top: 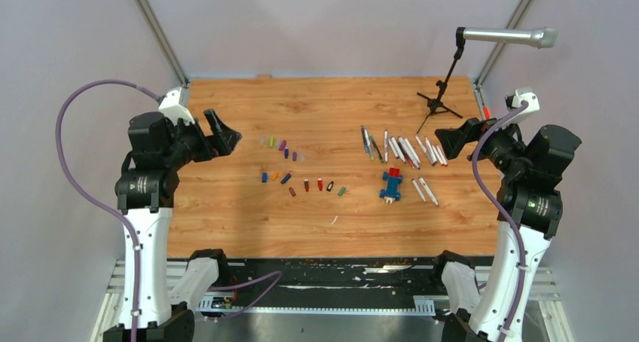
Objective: Open the pen caps
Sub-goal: Reset both arms
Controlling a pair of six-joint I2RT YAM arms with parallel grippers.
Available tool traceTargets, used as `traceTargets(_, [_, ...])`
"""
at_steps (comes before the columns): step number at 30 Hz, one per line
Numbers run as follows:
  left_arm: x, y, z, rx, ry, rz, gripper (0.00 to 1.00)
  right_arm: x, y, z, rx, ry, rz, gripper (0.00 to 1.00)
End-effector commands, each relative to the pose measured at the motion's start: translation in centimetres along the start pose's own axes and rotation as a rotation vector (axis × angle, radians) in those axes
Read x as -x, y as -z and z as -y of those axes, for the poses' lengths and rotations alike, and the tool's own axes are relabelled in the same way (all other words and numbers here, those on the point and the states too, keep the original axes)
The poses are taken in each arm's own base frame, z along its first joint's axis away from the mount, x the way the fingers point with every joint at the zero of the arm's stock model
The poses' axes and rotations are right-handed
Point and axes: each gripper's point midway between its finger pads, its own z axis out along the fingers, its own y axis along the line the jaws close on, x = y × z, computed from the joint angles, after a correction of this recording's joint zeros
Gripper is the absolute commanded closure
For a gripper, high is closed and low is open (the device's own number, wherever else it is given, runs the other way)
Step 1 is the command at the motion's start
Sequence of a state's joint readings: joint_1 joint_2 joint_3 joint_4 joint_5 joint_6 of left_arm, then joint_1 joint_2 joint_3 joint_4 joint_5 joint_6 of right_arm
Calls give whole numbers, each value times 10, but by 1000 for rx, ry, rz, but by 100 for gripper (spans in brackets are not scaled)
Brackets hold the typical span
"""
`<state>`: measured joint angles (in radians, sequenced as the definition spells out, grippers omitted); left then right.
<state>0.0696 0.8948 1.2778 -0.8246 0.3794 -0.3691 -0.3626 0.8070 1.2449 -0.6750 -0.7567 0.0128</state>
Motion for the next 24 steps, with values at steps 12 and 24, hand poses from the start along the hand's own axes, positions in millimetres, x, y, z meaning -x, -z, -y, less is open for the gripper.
traceTargets(12, [-9, 13, -4, 39, -139, 27, 0, -7, -6, 11, -26, -22, 3, 0])
traceTargets(24, [-16, 10, 1, 14, -164, 15, 0, -12, -5, 14, -40, -22, -3, 0])
